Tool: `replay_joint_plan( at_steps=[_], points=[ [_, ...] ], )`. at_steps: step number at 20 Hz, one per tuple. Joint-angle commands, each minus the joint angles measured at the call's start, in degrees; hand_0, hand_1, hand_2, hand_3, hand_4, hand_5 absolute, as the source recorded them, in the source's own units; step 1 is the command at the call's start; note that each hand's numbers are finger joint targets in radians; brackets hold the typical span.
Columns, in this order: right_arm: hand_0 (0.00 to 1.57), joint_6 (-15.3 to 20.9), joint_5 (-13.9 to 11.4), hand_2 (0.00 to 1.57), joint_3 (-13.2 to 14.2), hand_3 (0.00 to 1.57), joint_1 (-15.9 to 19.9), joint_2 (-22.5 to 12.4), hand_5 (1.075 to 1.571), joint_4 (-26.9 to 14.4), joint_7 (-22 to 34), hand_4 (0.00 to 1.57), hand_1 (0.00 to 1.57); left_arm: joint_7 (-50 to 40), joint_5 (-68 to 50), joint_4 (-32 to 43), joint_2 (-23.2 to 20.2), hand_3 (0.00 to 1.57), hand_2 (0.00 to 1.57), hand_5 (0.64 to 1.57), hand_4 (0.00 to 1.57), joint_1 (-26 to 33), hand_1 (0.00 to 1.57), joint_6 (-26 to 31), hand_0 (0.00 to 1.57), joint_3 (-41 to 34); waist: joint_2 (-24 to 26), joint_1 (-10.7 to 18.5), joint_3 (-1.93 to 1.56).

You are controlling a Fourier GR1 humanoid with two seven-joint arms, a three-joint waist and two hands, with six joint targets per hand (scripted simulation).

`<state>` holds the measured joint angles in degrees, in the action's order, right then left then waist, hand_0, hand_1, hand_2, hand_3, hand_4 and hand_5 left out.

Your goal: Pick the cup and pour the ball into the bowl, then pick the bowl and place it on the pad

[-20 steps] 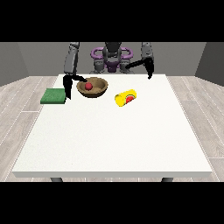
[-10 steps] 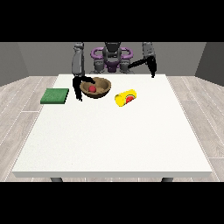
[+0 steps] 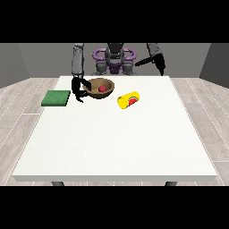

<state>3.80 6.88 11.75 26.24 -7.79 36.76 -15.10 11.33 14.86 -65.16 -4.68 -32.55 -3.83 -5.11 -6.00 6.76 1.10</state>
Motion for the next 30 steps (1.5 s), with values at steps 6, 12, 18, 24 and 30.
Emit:
replay_joint_plan(
  at_steps=[6,12,18,24,30],
  points=[
    [1.57,2.8,-2.0,1.57,-3.1,1.57,5.6,-1.7,1.558,2.5,18.1,1.03,1.57,3.9,-1.4,3.7,-1.1,0.00,0.00,1.570,0.00,5.0,0.00,-1.7,0.00,-2.7,3.4,-4.2,-1.09],
    [1.57,-1.1,1.4,1.57,-1.5,1.57,5.6,-4.5,1.552,7.4,24.7,1.07,1.57,4.0,-3.9,6.1,-5.5,0.00,0.00,1.570,0.00,5.4,0.00,0.1,0.00,-6.2,5.2,-7.9,-1.08],
    [1.57,-9.0,6.4,1.57,4.8,1.57,5.9,-13.6,1.560,5.8,22.4,1.06,1.57,6.4,-3.6,4.6,-5.5,0.00,0.00,1.569,0.00,4.2,0.00,-1.4,0.00,-5.9,0.0,-7.5,-1.11],
    [1.57,-14.4,10.1,1.57,9.5,1.57,6.2,-18.2,1.562,0.9,17.2,1.06,1.57,9.4,-1.5,2.6,-1.7,0.00,0.00,1.565,0.00,3.1,0.00,-4.7,0.00,-2.6,-6.1,-6.1,-1.13],
    [1.57,-22.8,13.1,1.57,15.5,1.37,8.6,-29.2,1.562,-6.9,12.3,1.03,1.57,8.1,1.1,-5.0,-0.1,0.00,0.00,1.565,0.00,0.3,0.00,-7.1,0.00,0.9,-15.2,-2.9,-1.23]
  ],
)
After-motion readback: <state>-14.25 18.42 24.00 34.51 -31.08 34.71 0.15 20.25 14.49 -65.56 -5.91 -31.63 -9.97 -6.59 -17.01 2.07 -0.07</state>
